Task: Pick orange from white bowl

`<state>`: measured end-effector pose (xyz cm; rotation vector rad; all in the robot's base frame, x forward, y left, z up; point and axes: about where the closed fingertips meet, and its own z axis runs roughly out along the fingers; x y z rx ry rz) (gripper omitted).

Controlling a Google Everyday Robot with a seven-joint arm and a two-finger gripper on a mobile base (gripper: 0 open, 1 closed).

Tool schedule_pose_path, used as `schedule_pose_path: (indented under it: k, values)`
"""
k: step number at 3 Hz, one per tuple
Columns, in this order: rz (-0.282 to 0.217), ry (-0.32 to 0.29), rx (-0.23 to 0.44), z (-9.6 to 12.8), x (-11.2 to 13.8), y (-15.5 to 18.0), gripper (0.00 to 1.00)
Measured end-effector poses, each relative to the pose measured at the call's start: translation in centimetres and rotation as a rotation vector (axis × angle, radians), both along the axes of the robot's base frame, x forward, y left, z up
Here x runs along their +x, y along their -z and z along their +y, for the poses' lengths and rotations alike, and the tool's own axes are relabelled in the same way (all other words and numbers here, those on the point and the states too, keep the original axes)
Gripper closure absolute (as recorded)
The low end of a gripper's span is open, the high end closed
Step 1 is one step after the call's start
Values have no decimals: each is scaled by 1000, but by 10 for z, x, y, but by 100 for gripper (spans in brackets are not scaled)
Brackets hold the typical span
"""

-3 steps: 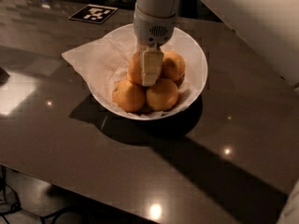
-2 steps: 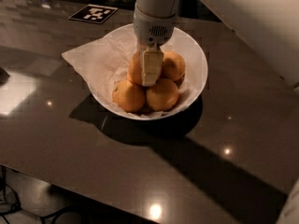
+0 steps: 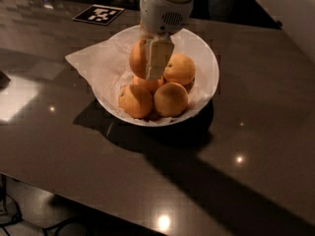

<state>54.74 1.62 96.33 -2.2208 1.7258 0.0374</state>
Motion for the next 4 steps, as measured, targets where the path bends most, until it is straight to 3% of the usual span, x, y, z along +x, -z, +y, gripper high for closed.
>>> schedule_pose_path:
  k: [1,4]
  values:
    - [0,0,0,0,0,0,100]
    - [-16,145,101,-23,-85,-35,100]
